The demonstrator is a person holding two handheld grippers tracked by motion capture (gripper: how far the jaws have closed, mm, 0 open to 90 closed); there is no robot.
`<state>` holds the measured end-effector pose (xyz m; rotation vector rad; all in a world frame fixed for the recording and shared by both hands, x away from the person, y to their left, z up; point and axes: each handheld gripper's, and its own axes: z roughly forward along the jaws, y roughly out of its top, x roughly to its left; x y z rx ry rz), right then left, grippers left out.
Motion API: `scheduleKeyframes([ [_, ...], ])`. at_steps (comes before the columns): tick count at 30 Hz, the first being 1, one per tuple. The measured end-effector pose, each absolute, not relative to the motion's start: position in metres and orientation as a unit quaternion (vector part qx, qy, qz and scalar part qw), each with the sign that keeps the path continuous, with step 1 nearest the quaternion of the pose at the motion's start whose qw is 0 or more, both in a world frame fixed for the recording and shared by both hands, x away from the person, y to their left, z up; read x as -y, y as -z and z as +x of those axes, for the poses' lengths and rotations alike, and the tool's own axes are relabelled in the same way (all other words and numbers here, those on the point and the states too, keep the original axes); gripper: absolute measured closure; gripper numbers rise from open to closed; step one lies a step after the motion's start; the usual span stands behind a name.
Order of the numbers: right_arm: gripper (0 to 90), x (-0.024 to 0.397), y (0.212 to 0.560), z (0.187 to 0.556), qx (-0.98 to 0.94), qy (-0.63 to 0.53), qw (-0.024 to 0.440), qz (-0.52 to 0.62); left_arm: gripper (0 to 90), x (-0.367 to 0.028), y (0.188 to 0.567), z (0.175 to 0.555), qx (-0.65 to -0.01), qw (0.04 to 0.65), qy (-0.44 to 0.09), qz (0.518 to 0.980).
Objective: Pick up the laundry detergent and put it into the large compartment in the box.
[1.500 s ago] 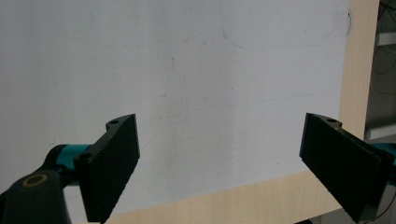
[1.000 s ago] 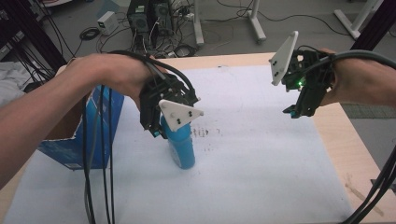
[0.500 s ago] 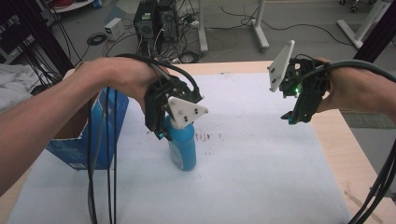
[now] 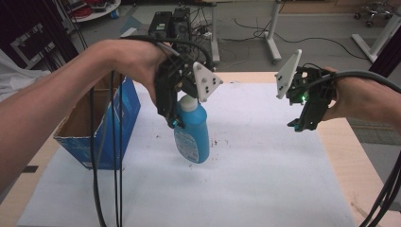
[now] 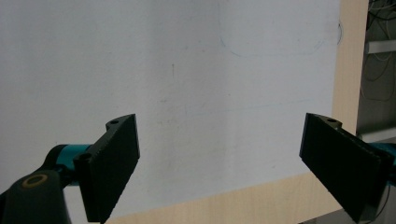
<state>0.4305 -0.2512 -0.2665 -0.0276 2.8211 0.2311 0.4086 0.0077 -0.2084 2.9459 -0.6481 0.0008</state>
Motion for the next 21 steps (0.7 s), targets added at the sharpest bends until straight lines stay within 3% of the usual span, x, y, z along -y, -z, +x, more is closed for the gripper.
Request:
scheduleKeyframes([
  [3, 11.2, 0.252, 0.266, 0.430, -0.984, -0.081, 0.157, -0.010, 38.1, -0.007, 0.197, 0.410, 0.189, 0.059, -0.008, 0.980],
  [11, 11.2, 0.251, 0.265, 0.429, -0.983, -0.088, 0.158, -0.015, 38.1, -0.011, 0.150, 0.417, 0.048, 0.072, -0.018, 0.996],
  [16, 11.2, 0.250, 0.266, 0.429, -0.983, -0.086, 0.158, -0.020, 38.1, -0.019, 0.139, 0.420, -0.042, 0.071, -0.009, 0.997],
  [21, 11.2, 0.246, 0.268, 0.430, -0.983, -0.084, 0.159, -0.024, 38.2, -0.033, 0.133, 0.426, -0.136, 0.057, -0.039, 0.988],
])
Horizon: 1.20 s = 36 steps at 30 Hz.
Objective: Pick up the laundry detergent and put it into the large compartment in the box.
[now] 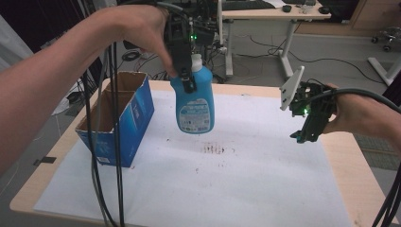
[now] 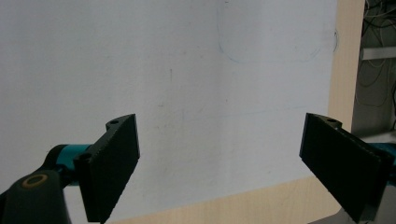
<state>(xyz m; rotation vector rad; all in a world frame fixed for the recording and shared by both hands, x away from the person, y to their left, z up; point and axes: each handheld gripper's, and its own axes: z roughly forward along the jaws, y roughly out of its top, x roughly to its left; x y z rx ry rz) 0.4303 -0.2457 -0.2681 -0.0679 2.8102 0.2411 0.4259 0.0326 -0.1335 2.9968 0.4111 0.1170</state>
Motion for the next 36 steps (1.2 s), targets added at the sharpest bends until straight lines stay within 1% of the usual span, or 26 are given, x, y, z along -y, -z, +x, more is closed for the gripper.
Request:
scheduleKeyframes([
  [3, 11.2, 0.244, 0.268, 0.429, -0.983, -0.083, 0.160, -0.025, 38.2, -0.047, 0.129, 0.431, -0.193, 0.054, -0.049, 0.978],
  [4, 11.2, 0.244, 0.268, 0.429, -0.983, -0.083, 0.160, -0.025, 38.2, -0.047, 0.129, 0.431, -0.193, 0.054, -0.049, 0.978],
  [5, 11.2, 0.244, 0.268, 0.428, -0.983, -0.085, 0.161, -0.027, 38.2, -0.058, 0.126, 0.433, -0.229, 0.060, -0.052, 0.970],
  [6, 11.2, 0.244, 0.268, 0.428, -0.983, -0.084, 0.161, -0.027, 38.2, -0.064, 0.124, 0.435, -0.245, 0.059, -0.051, 0.966],
  [7, 11.2, 0.244, 0.268, 0.428, -0.983, -0.085, 0.161, -0.026, 38.2, -0.064, 0.124, 0.435, -0.245, 0.059, -0.051, 0.966],
  [8, 11.2, 0.244, 0.268, 0.428, -0.983, -0.085, 0.161, -0.026, 38.2, -0.069, 0.123, 0.436, -0.259, 0.063, -0.052, 0.962],
  [9, 11.2, 0.245, 0.267, 0.429, -0.983, -0.085, 0.159, -0.025, 38.3, -0.080, 0.119, 0.437, -0.286, 0.068, -0.053, 0.954],
  [10, 11.2, 0.246, 0.267, 0.429, -0.983, -0.086, 0.160, -0.024, 38.2, -0.080, 0.119, 0.437, -0.286, 0.068, -0.053, 0.954],
  [13, 11.2, 0.246, 0.268, 0.430, -0.983, -0.086, 0.160, -0.025, 38.2, -0.102, 0.115, 0.439, -0.334, 0.070, -0.051, 0.939],
  [18, 11.2, 0.244, 0.270, 0.430, -0.983, -0.087, 0.157, -0.026, 38.2, -0.119, 0.109, 0.438, -0.353, 0.067, -0.062, 0.931],
  [20, 11.2, 0.243, 0.270, 0.430, -0.984, -0.087, 0.155, -0.026, 38.2, -0.133, 0.104, 0.436, -0.370, 0.069, -0.068, 0.924],
  [24, 11.2, 0.242, 0.270, 0.432, -0.984, -0.087, 0.153, -0.029, 38.2, -0.148, 0.102, 0.434, -0.388, 0.070, -0.065, 0.917],
  [29, 11.2, 0.244, 0.270, 0.432, -0.985, -0.087, 0.148, -0.024, 38.2, -0.176, 0.096, 0.428, -0.414, 0.071, -0.073, 0.905],
  [30, 11.2, 0.244, 0.270, 0.432, -0.985, -0.087, 0.148, -0.024, 38.2, -0.176, 0.096, 0.428, -0.414, 0.071, -0.073, 0.905],
  [31, 11.2, 0.245, 0.269, 0.432, -0.985, -0.088, 0.147, -0.022, 38.2, -0.185, 0.094, 0.427, -0.419, 0.065, -0.073, 0.903],
  [34, 11.2, 0.245, 0.269, 0.431, -0.985, -0.088, 0.146, -0.016, 38.2, -0.193, 0.095, 0.426, -0.426, 0.061, -0.076, 0.900],
  [36, 11.2, 0.246, 0.269, 0.432, -0.985, -0.087, 0.147, -0.018, 38.2, -0.203, 0.097, 0.425, -0.432, 0.044, -0.080, 0.897],
])
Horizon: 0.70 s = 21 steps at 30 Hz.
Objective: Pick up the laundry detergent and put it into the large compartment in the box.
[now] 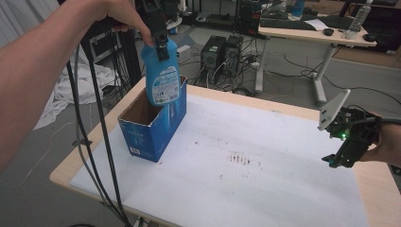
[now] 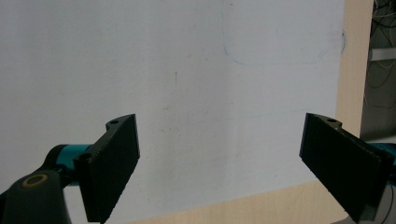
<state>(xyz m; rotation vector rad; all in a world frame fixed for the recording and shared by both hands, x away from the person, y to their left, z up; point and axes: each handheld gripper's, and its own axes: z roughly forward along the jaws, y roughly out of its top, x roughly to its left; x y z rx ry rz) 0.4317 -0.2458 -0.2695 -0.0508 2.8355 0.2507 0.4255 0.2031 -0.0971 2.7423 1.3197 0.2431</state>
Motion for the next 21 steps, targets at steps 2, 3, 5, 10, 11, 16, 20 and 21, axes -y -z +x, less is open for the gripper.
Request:
scheduleKeyframes([
  [2, 11.2, 0.245, 0.270, 0.432, -0.985, -0.085, 0.147, -0.018, 38.2, -0.208, 0.099, 0.425, -0.438, 0.041, -0.081, 0.894],
  [3, 11.2, 0.245, 0.270, 0.432, -0.985, -0.086, 0.147, -0.019, 38.2, -0.211, 0.099, 0.426, -0.438, 0.037, -0.081, 0.894],
  [5, 11.3, 0.245, 0.270, 0.432, -0.985, -0.084, 0.147, -0.017, 38.2, -0.216, 0.100, 0.426, -0.443, 0.034, -0.079, 0.892],
  [10, 11.2, 0.244, 0.272, 0.433, -0.986, -0.083, 0.146, -0.019, 38.2, -0.226, 0.102, 0.426, -0.450, 0.035, -0.079, 0.889],
  [11, 11.2, 0.244, 0.272, 0.433, -0.986, -0.083, 0.145, -0.018, 38.2, -0.227, 0.102, 0.426, -0.451, 0.036, -0.078, 0.889],
  [16, 11.2, 0.243, 0.273, 0.435, -0.986, -0.080, 0.144, -0.020, 38.1, -0.232, 0.107, 0.426, -0.451, 0.032, -0.074, 0.889],
  [20, 11.2, 0.243, 0.274, 0.435, -0.986, -0.080, 0.144, -0.020, 38.1, -0.235, 0.111, 0.428, -0.451, 0.029, -0.073, 0.889],
  [21, 11.2, 0.243, 0.273, 0.434, -0.986, -0.078, 0.145, -0.019, 38.1, -0.237, 0.113, 0.427, -0.454, 0.030, -0.072, 0.887],
])
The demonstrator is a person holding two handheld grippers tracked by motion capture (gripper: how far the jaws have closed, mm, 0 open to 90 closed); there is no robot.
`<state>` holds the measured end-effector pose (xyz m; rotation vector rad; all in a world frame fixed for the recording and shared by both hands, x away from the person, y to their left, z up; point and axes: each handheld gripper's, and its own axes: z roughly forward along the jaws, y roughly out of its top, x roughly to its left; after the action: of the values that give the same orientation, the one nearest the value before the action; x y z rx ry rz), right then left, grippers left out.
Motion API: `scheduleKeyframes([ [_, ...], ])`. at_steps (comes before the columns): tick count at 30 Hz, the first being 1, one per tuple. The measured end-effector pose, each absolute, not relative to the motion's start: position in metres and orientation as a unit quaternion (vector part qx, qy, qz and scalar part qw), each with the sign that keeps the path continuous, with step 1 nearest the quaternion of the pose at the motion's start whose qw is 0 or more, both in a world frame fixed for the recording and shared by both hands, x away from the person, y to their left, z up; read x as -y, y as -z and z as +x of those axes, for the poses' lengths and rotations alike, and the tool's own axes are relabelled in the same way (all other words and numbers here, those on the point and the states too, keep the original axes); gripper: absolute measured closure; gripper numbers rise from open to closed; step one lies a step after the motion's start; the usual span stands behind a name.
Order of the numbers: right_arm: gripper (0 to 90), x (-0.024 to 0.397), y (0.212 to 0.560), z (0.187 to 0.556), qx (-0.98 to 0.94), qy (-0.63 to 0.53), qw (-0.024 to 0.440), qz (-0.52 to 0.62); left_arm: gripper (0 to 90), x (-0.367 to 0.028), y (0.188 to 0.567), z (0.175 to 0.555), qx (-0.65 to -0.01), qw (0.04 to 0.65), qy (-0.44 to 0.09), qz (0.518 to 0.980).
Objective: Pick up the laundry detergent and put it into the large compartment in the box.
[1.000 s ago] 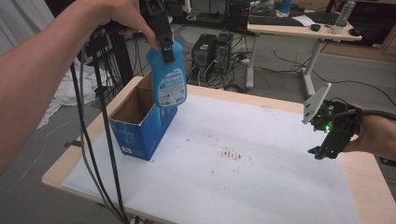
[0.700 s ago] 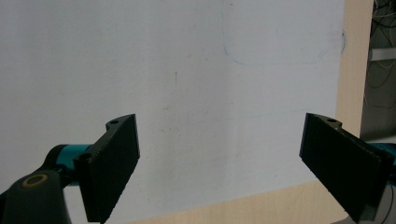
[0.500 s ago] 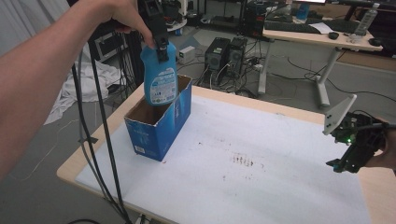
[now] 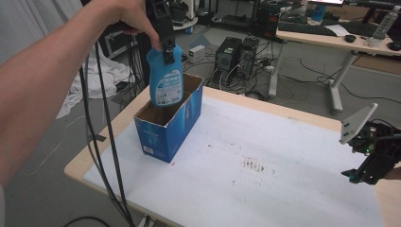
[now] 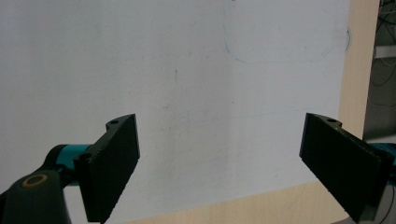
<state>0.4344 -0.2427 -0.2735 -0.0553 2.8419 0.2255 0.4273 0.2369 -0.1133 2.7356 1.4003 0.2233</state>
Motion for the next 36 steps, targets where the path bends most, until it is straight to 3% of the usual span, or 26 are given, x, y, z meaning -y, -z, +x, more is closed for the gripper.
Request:
scheduleKeyframes([
  [10, 11.2, 0.239, 0.276, 0.434, -0.987, -0.074, 0.144, -0.024, 38.1, -0.246, 0.137, 0.426, -0.429, 0.040, -0.062, 0.900],
  [24, 11.2, 0.235, 0.283, 0.436, -0.988, -0.064, 0.139, -0.030, 38.0, -0.251, 0.193, 0.423, -0.316, 0.039, -0.049, 0.947],
  [36, 11.2, 0.234, 0.287, 0.436, -0.988, -0.062, 0.136, -0.030, 38.0, -0.253, 0.228, 0.426, -0.255, 0.033, -0.044, 0.965],
])
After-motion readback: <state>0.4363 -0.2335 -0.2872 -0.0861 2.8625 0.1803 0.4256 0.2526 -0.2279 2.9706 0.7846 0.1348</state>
